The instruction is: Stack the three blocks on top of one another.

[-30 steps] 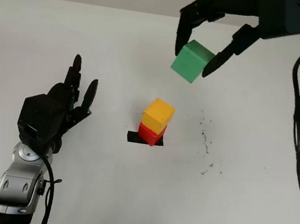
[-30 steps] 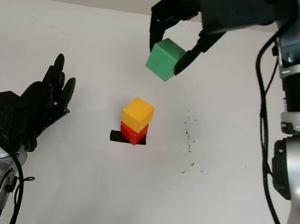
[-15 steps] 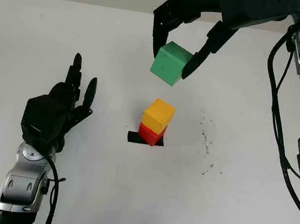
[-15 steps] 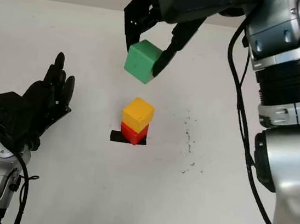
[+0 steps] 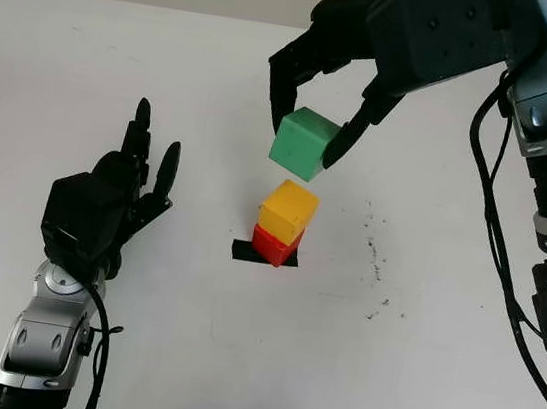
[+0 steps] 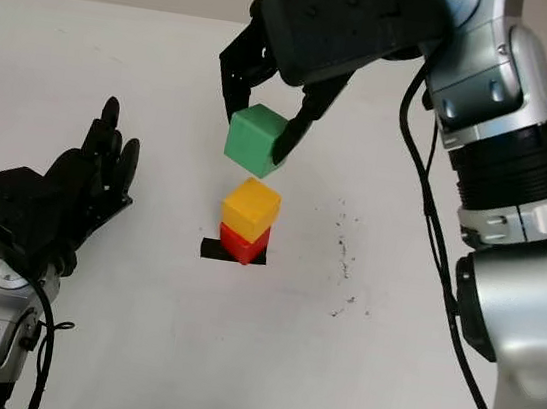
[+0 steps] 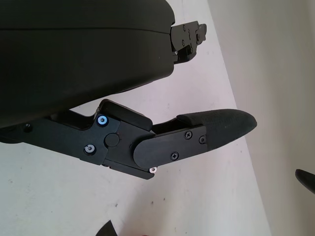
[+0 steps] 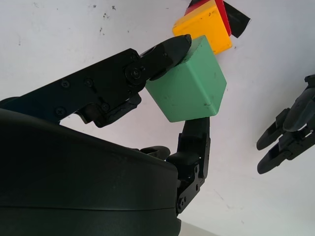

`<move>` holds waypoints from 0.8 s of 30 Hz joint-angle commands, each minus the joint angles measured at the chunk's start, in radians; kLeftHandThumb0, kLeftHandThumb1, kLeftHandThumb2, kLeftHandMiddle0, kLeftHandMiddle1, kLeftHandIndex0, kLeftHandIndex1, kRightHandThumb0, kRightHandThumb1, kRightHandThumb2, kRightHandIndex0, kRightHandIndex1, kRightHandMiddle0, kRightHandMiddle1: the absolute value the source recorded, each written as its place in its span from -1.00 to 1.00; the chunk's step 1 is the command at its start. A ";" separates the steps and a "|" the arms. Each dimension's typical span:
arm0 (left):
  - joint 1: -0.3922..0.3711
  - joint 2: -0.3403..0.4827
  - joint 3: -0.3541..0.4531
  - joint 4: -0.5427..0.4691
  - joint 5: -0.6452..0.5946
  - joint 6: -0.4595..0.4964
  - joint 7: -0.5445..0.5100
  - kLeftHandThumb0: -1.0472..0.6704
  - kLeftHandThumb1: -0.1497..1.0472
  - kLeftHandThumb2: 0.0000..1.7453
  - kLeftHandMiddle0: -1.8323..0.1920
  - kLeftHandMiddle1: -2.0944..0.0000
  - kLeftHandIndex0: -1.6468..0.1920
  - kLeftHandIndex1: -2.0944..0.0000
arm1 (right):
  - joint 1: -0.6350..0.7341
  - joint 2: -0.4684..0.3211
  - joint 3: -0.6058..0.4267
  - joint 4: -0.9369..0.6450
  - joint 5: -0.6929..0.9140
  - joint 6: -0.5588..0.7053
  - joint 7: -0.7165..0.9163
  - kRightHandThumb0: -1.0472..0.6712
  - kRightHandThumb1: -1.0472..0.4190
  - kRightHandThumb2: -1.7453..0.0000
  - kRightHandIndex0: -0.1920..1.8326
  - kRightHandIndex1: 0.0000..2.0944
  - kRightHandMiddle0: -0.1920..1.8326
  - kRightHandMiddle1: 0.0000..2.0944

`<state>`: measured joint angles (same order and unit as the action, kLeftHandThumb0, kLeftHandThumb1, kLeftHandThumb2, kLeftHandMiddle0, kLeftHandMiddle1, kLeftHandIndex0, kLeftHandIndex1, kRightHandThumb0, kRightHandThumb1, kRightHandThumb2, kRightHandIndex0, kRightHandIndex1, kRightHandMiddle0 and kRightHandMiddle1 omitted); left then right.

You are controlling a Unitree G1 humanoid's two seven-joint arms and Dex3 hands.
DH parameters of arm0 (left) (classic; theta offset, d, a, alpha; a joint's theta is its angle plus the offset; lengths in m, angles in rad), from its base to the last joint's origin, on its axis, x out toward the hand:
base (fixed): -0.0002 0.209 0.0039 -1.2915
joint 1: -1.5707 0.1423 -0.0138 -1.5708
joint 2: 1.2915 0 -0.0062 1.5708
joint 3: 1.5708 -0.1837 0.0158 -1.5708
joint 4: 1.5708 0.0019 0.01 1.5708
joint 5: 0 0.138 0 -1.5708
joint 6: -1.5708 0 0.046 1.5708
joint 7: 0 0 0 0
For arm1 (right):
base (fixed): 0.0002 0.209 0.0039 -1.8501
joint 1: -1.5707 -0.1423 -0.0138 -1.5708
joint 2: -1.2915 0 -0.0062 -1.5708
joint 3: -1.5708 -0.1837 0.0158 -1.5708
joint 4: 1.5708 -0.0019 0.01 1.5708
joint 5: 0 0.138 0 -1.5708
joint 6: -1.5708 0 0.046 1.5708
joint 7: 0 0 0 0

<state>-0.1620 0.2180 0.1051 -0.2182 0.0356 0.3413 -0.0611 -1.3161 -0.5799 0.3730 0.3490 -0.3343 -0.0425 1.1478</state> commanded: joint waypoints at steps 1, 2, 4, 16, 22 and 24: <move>0.005 -0.004 0.000 -0.020 0.000 0.008 0.004 -0.77 1.00 -0.24 1.00 0.96 1.00 0.99 | 0.013 0.002 -0.002 -0.029 0.003 0.002 0.002 -0.26 -0.83 0.94 -0.44 -0.96 -0.38 0.44; 0.004 -0.008 0.001 -0.021 -0.002 0.013 0.007 -0.78 1.00 -0.25 0.99 0.96 1.00 0.98 | 0.019 0.002 -0.002 -0.034 0.006 -0.001 0.002 -0.26 -0.83 0.94 -0.44 -0.96 -0.38 0.46; 0.005 -0.004 -0.002 -0.023 0.002 0.017 0.006 -0.78 1.00 -0.26 0.99 0.95 1.00 0.98 | 0.029 0.001 -0.001 -0.046 0.009 -0.003 0.003 -0.27 -0.82 0.94 -0.42 -0.95 -0.37 0.48; 0.013 0.006 -0.004 -0.032 0.005 0.013 -0.017 -0.74 1.00 -0.23 1.00 0.98 1.00 0.99 | 0.058 0.012 0.011 -0.066 -0.004 0.033 -0.004 -0.29 -0.82 0.94 -0.44 -0.95 -0.39 0.53; 0.013 -0.006 0.003 -0.038 -0.006 0.023 -0.004 -0.74 1.00 -0.26 1.00 0.96 0.99 0.98 | 0.066 0.016 0.013 -0.076 -0.015 0.046 -0.008 -0.28 -0.82 0.94 -0.44 -0.96 -0.39 0.50; 0.013 -0.008 0.004 -0.039 -0.009 0.027 -0.003 -0.75 1.00 -0.26 1.00 0.96 1.00 0.98 | 0.069 0.019 0.014 -0.078 -0.018 0.048 -0.012 -0.28 -0.82 0.94 -0.45 -0.95 -0.39 0.50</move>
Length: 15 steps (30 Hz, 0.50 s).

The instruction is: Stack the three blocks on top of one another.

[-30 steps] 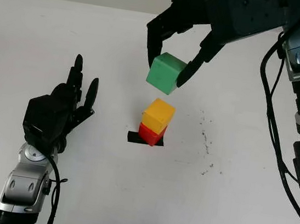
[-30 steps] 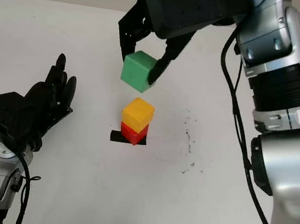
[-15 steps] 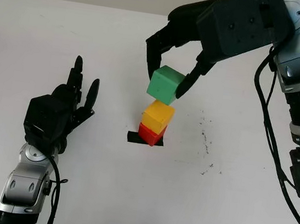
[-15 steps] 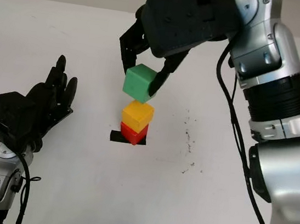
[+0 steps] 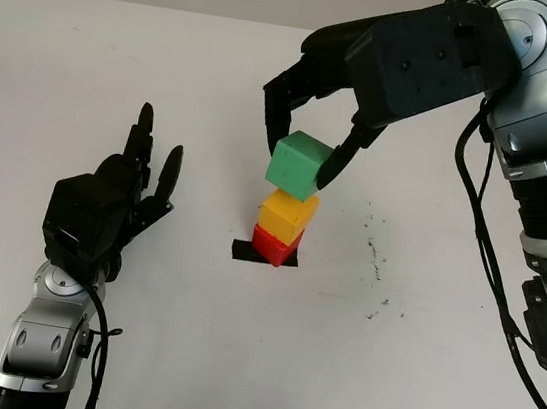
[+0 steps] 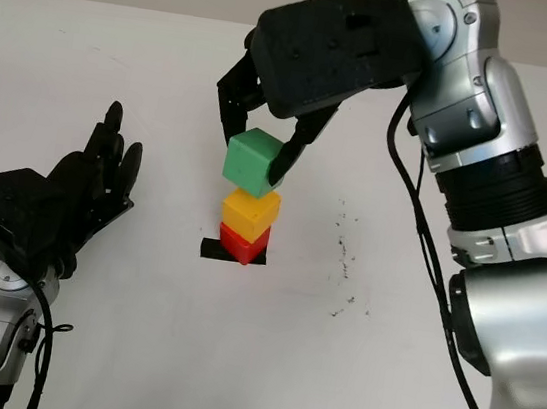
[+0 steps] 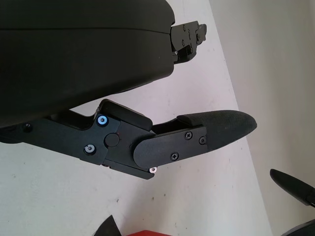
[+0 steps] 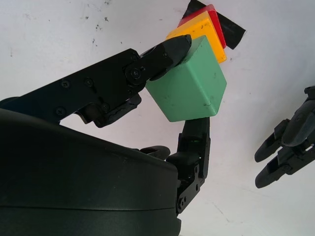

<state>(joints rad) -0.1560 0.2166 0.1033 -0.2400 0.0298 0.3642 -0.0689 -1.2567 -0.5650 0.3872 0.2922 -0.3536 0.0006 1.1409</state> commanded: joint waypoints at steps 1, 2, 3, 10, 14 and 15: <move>0.008 -0.005 0.006 -0.019 -0.004 0.006 0.004 -0.75 1.00 -0.27 1.00 0.96 1.00 0.98 | 0.010 0.005 0.001 -0.020 0.000 -0.001 -0.007 -0.28 -0.82 0.94 -0.44 -0.95 -0.39 0.50; 0.010 -0.004 0.006 -0.021 -0.004 0.006 0.003 -0.75 1.00 -0.27 1.00 0.96 1.00 0.98 | 0.010 0.005 0.003 -0.019 -0.002 -0.004 -0.007 -0.28 -0.82 0.94 -0.44 -0.95 -0.39 0.50; 0.013 -0.001 0.004 -0.023 -0.004 0.003 0.001 -0.75 1.00 -0.27 1.00 0.96 1.00 0.98 | 0.011 0.007 0.003 -0.019 -0.002 -0.005 -0.006 -0.28 -0.82 0.94 -0.45 -0.95 -0.39 0.49; 0.025 -0.003 0.008 -0.038 -0.006 0.005 0.003 -0.75 1.00 -0.27 1.00 0.96 1.00 0.98 | 0.017 0.019 0.004 -0.023 0.005 0.007 -0.001 -0.25 -0.83 0.94 -0.47 -0.96 -0.42 0.53; 0.030 -0.001 0.012 -0.044 -0.010 0.007 0.001 -0.75 1.00 -0.27 1.00 0.96 1.00 0.98 | 0.015 0.021 0.005 -0.018 0.007 0.000 0.001 -0.25 -0.83 0.94 -0.49 -0.97 -0.43 0.57; 0.032 0.002 0.012 -0.045 -0.011 0.007 -0.002 -0.75 1.00 -0.27 1.00 0.96 1.00 0.98 | 0.015 0.021 0.006 -0.019 0.006 -0.002 0.001 -0.25 -0.83 0.94 -0.48 -0.97 -0.44 0.57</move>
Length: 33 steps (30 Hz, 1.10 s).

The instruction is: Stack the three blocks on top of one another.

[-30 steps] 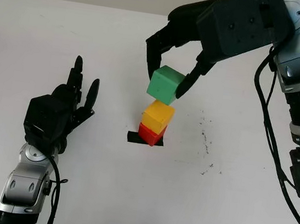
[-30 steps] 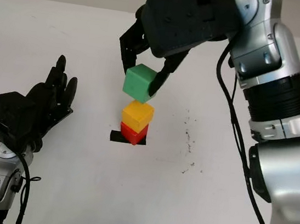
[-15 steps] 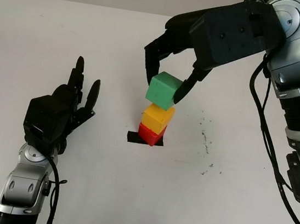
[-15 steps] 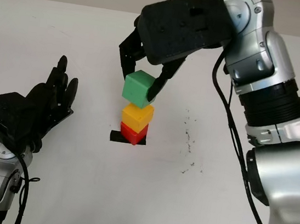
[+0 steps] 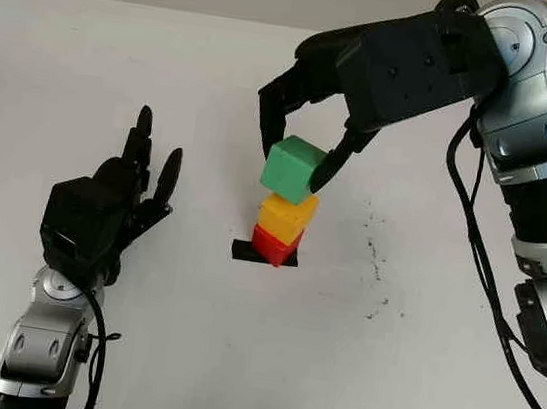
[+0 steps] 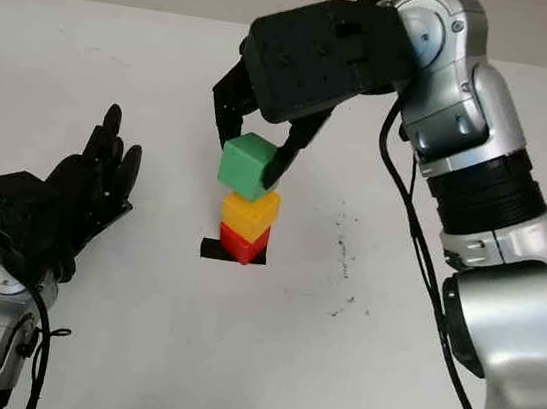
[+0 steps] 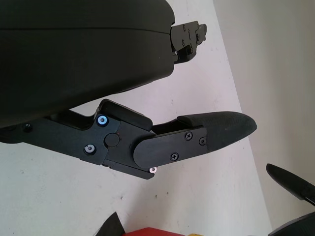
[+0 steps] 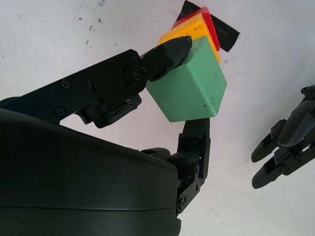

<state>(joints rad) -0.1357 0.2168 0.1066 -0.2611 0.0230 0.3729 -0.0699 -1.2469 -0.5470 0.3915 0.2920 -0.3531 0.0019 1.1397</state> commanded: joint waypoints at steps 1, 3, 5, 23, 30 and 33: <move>0.012 0.004 0.010 -0.025 -0.004 -0.002 -0.003 -0.75 1.00 -0.27 1.00 0.97 1.00 0.98 | 0.006 0.002 0.002 -0.019 0.005 -0.003 0.002 -0.26 -0.83 0.94 -0.48 -0.96 -0.44 0.57; 0.013 0.004 0.013 -0.025 -0.012 -0.003 -0.006 -0.74 1.00 -0.27 1.00 0.97 1.00 0.99 | 0.007 0.001 0.003 -0.023 0.002 0.000 0.005 -0.26 -0.84 0.94 -0.48 -0.96 -0.45 0.57; 0.014 0.004 0.015 -0.025 -0.016 -0.004 -0.007 -0.74 1.00 -0.28 1.00 0.97 1.00 0.99 | 0.007 0.000 0.005 -0.025 0.000 0.000 0.007 -0.26 -0.84 0.94 -0.48 -0.96 -0.45 0.57; 0.026 0.005 0.021 -0.041 -0.032 -0.008 -0.014 -0.72 1.00 -0.29 1.00 0.99 1.00 1.00 | 0.021 -0.007 0.016 -0.025 -0.028 -0.013 0.011 -0.27 -0.84 0.94 -0.48 -0.95 -0.44 0.52; 0.028 0.009 0.021 -0.043 -0.030 0.000 -0.020 -0.71 1.00 -0.28 1.00 0.99 1.00 1.00 | 0.035 -0.007 0.015 -0.017 -0.021 -0.021 0.008 -0.26 -0.83 0.94 -0.49 -0.96 -0.43 0.55; 0.031 0.015 0.020 -0.046 -0.026 0.001 -0.023 -0.71 1.00 -0.28 1.00 0.98 1.00 1.00 | 0.040 -0.005 0.014 -0.011 -0.015 -0.027 0.011 -0.27 -0.83 0.94 -0.49 -0.96 -0.43 0.56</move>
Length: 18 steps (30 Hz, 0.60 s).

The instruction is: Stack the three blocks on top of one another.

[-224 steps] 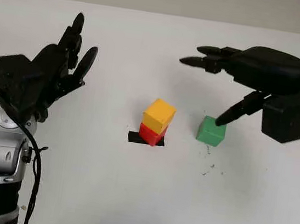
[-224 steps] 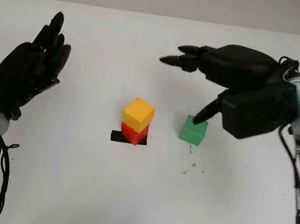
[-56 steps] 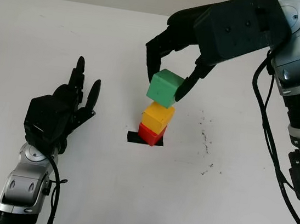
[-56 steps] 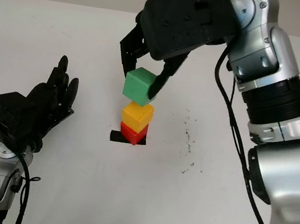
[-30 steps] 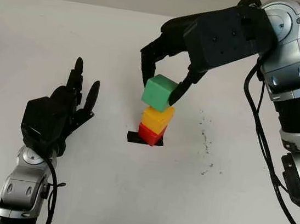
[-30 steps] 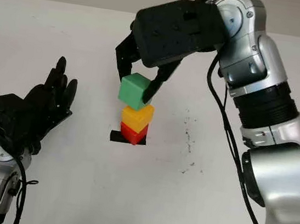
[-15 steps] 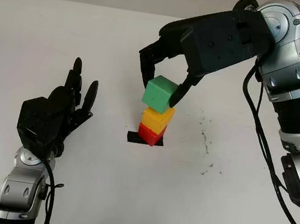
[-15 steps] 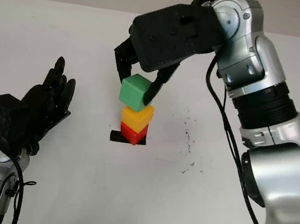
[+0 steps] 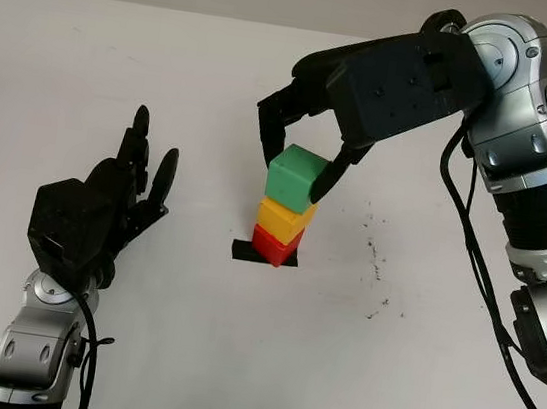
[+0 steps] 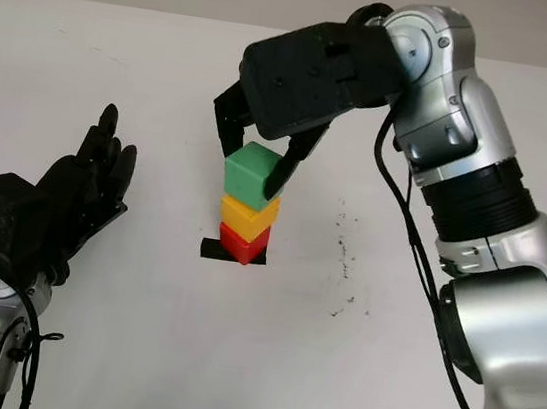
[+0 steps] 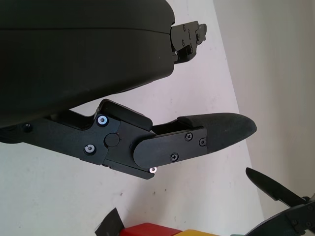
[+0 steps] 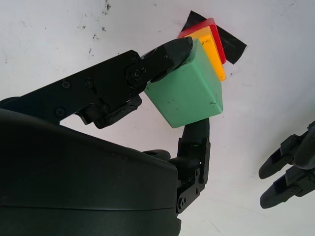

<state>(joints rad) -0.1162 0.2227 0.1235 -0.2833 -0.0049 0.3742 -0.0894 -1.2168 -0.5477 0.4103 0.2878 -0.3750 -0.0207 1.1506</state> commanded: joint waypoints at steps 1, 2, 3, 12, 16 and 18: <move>0.012 0.010 0.003 -0.023 0.001 -0.003 -0.006 -0.71 1.00 -0.28 1.00 0.99 1.00 1.00 | 0.011 -0.004 -0.005 -0.007 0.009 -0.002 0.001 -0.27 -0.83 0.94 -0.50 -0.96 -0.43 0.56; 0.012 0.010 0.004 -0.022 -0.001 -0.006 -0.008 -0.70 1.00 -0.27 1.00 0.99 1.00 1.00 | 0.013 -0.005 -0.005 -0.006 0.010 -0.006 0.001 -0.26 -0.83 0.94 -0.50 -0.96 -0.43 0.56; 0.013 0.010 0.004 -0.022 -0.002 -0.008 -0.008 -0.70 1.00 -0.27 1.00 0.99 1.00 1.00 | 0.015 -0.005 -0.005 -0.006 0.011 -0.009 0.001 -0.27 -0.82 0.94 -0.50 -0.96 -0.43 0.56; 0.014 0.012 -0.001 -0.027 0.005 0.000 -0.008 -0.70 1.00 -0.27 1.00 0.98 1.00 1.00 | 0.019 -0.007 0.003 0.000 0.002 -0.031 0.003 -0.29 -0.82 0.94 -0.50 -0.96 -0.44 0.54; 0.013 0.010 -0.004 -0.030 0.012 0.007 -0.001 -0.70 1.00 -0.28 1.00 0.97 1.00 1.00 | 0.023 -0.005 0.001 -0.004 0.004 -0.016 0.005 -0.28 -0.82 0.94 -0.51 -0.96 -0.45 0.55; 0.012 0.009 -0.003 -0.031 0.010 0.011 -0.002 -0.71 1.00 -0.27 1.00 0.97 1.00 1.00 | 0.025 -0.004 0.001 -0.003 0.006 -0.017 0.001 -0.28 -0.82 0.94 -0.51 -0.96 -0.45 0.56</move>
<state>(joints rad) -0.1139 0.2288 0.1235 -0.2899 -0.0009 0.3823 -0.0946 -1.2089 -0.5495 0.4111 0.2886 -0.3721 -0.0407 1.1517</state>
